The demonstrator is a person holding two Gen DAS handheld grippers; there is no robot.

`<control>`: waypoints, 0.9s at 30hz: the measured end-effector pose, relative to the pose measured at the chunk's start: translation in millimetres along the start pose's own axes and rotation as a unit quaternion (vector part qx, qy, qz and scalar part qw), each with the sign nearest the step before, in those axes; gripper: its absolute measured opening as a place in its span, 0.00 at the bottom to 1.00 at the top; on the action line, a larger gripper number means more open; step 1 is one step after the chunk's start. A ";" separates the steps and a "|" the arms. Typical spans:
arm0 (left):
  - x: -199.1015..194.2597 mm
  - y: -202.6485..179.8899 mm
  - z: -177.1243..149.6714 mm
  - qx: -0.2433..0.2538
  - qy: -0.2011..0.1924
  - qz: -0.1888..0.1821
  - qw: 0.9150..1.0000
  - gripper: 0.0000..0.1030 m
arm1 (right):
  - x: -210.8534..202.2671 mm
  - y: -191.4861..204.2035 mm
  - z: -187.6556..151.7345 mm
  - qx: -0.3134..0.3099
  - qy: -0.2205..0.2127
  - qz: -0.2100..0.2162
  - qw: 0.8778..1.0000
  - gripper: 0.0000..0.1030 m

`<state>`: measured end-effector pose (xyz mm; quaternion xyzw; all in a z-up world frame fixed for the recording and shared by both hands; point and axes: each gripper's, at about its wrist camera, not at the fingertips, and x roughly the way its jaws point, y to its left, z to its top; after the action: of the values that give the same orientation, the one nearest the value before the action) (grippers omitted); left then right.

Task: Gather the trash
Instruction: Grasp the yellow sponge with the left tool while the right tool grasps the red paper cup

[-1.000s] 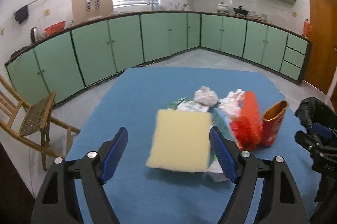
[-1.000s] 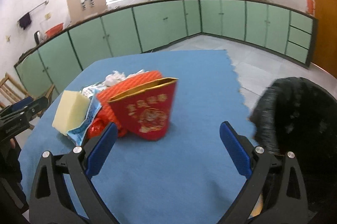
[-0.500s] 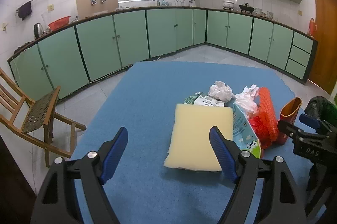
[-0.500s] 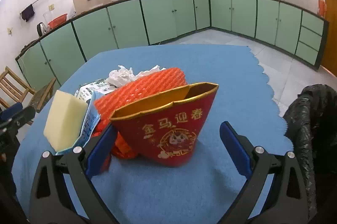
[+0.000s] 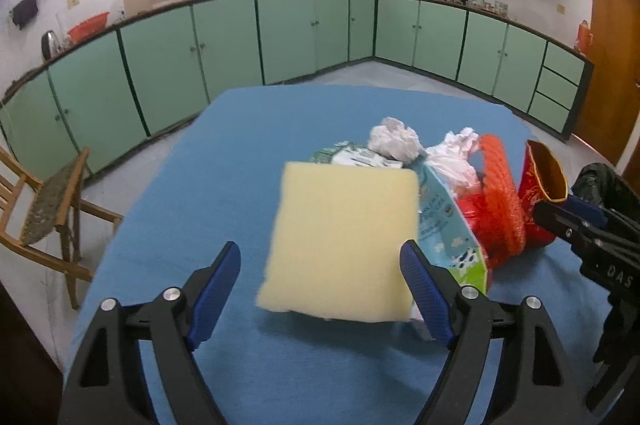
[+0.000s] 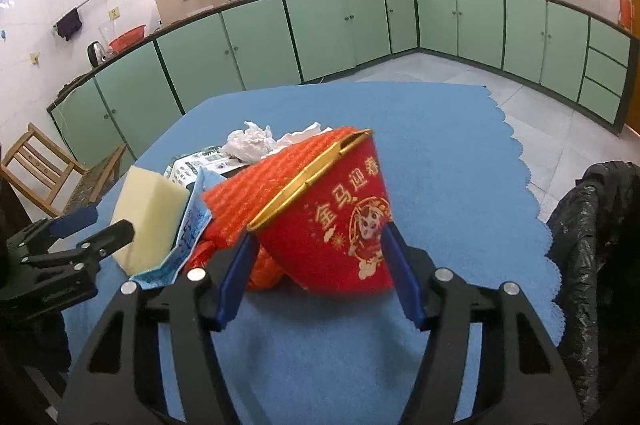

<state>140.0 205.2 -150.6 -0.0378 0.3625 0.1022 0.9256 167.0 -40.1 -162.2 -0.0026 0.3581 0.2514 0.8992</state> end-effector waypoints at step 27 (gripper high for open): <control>-4.5 -11.5 -4.6 -0.022 0.018 -0.042 0.999 0.50 | -29.5 -10.4 -5.6 0.017 0.002 0.017 1.000 0.13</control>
<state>136.2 192.6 -151.0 -0.0749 0.3750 0.0708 0.9213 149.9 -63.5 -149.2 0.0186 0.3639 0.2605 0.8941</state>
